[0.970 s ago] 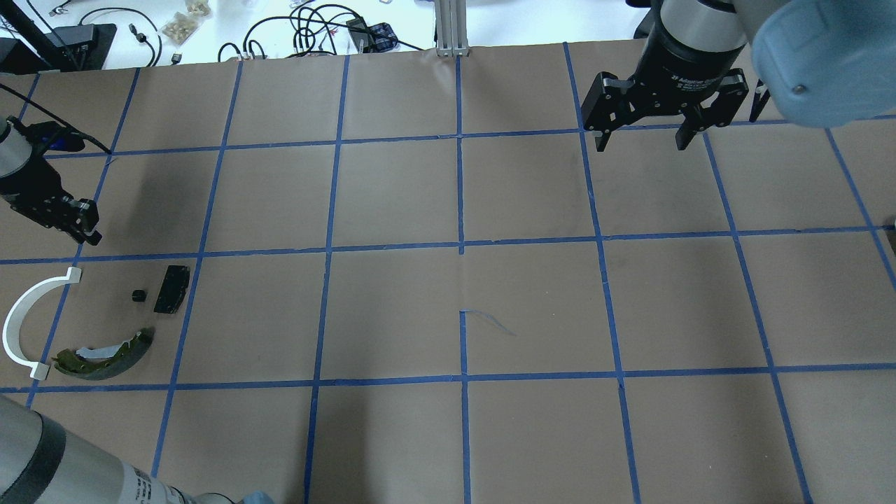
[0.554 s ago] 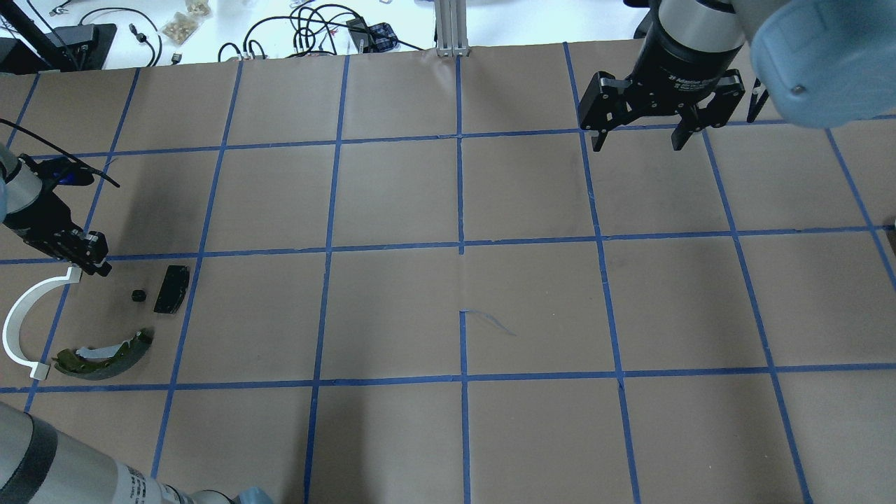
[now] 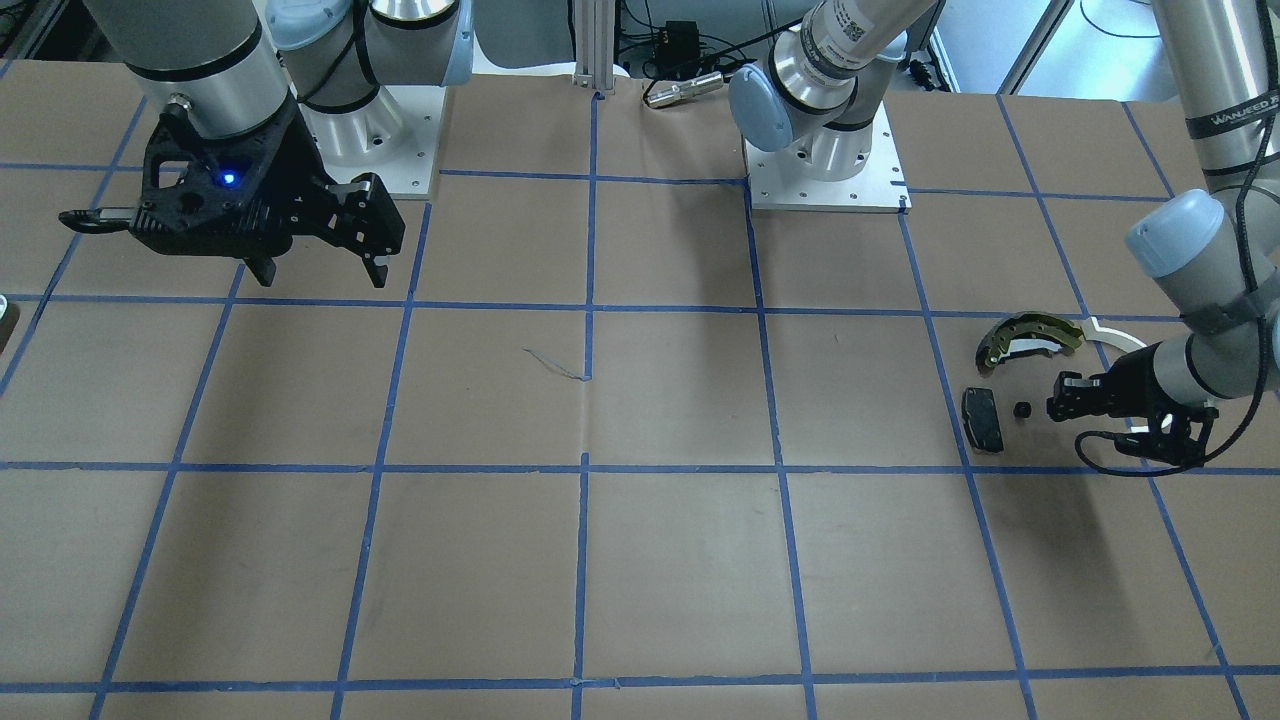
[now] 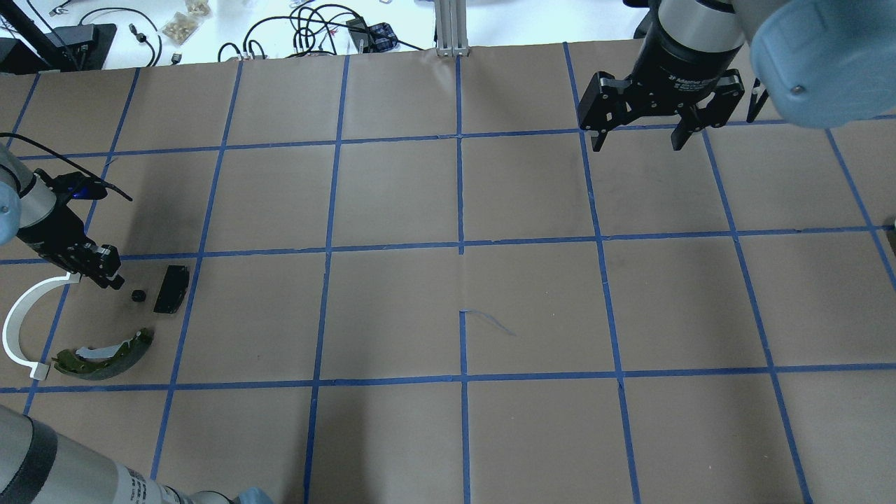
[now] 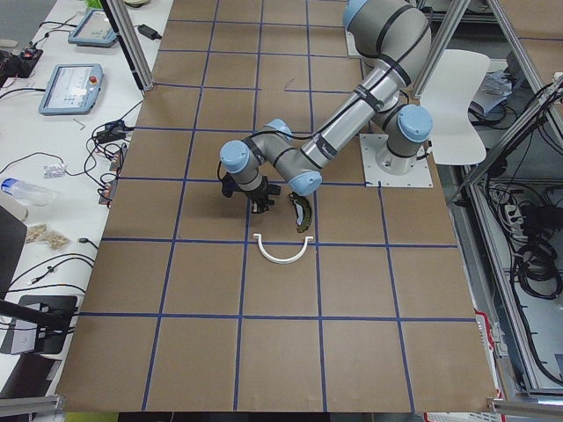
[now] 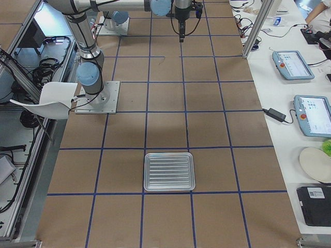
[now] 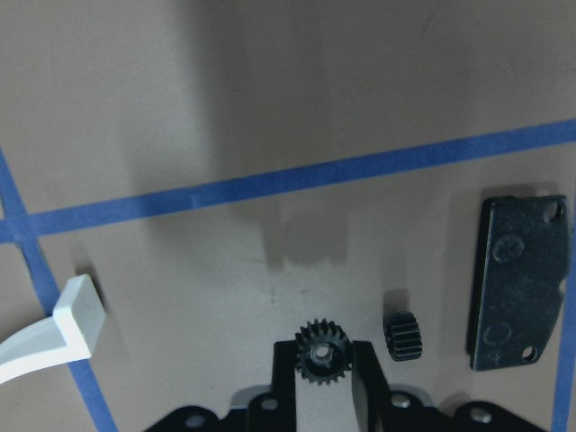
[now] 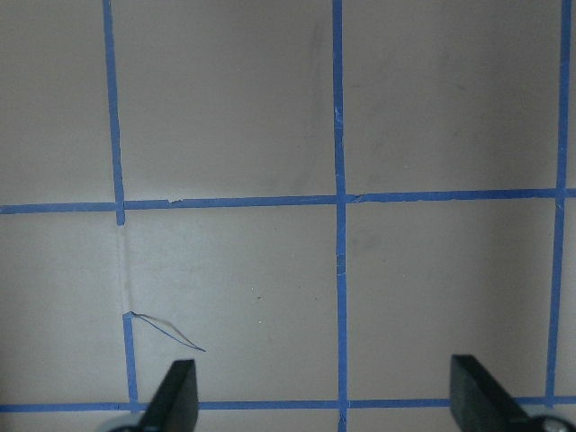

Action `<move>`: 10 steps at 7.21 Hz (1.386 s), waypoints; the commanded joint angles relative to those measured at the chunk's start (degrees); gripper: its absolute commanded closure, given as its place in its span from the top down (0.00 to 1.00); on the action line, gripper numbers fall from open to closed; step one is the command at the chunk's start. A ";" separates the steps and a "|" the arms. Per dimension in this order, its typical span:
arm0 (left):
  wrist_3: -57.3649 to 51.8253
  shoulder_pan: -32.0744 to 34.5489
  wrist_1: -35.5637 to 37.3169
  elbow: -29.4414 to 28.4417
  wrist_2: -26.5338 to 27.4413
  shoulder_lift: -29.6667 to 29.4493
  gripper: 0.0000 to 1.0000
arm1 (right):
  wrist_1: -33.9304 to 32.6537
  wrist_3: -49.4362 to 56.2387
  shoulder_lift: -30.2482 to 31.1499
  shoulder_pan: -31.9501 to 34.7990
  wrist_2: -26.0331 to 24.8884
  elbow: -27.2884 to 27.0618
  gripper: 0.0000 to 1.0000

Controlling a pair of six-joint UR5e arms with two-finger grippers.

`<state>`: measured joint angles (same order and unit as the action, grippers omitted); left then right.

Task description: Place bearing gear from tray to pile

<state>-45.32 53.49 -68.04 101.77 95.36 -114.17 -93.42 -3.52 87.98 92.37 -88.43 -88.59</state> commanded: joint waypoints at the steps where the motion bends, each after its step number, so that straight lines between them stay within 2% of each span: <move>1: -0.03 -0.22 0.01 1.23 0.09 0.17 0.00 | -0.01 0.27 -0.09 0.00 -0.08 0.00 1.00; 7: 0.23 0.22 0.89 0.80 0.09 -1.40 0.01 | -0.10 0.27 -0.09 0.00 0.01 0.00 1.00; 8: -0.03 0.22 1.41 0.97 0.09 -1.15 0.18 | -0.10 0.27 -0.09 0.00 0.01 0.00 1.00; 9: -0.03 0.22 1.42 1.06 0.00 -0.62 0.54 | -0.10 0.27 0.00 -0.09 -0.08 0.09 1.00; 10: 0.06 0.22 1.42 1.06 -0.09 -0.44 0.74 | -0.10 0.27 0.00 0.00 0.01 0.09 1.00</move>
<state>-45.29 53.69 -66.71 102.78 95.37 -114.91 -93.52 -3.25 87.94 92.35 -88.46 -88.54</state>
